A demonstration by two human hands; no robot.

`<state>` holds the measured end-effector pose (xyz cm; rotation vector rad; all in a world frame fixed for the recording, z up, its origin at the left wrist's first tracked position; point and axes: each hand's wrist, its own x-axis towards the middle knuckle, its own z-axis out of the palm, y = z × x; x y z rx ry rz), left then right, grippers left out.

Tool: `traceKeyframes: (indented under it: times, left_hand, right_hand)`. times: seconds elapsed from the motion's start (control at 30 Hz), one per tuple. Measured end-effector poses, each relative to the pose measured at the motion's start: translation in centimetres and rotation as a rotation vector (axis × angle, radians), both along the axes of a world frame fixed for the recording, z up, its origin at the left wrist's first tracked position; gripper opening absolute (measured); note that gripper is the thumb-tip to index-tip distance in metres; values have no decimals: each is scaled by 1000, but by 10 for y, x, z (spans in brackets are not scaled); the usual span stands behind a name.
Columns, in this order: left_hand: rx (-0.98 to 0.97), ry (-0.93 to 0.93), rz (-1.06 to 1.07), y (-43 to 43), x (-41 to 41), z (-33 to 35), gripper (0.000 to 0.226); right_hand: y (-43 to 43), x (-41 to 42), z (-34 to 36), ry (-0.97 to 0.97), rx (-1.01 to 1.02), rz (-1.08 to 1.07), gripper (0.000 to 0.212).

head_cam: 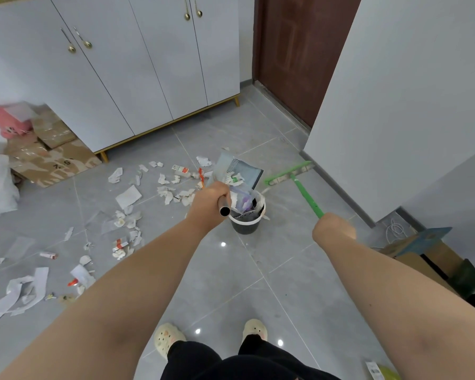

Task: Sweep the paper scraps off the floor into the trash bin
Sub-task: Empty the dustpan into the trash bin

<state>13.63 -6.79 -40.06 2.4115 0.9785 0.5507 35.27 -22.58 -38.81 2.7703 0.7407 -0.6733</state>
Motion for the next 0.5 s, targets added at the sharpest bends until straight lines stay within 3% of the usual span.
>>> traceKeyframes:
  times: [0.13,0.2,0.33,0.5]
  left_hand:
    - [-154,237,-143,-13,3,-11,23]
    - [-164,306,-168,-18,7,-14,14]
    - [-79,298,-243,-21,16,-9,10]
    - [63,332,-360,-19,22,1,36]
  right_hand:
    - [-3,-2,-2,85,26,-69,30]
    - [-6,-2,-3,115,29,-91,30]
    - [-12,0,-4,157,20,-115,28]
    - [-16,5,-5,163,7,-121,28]
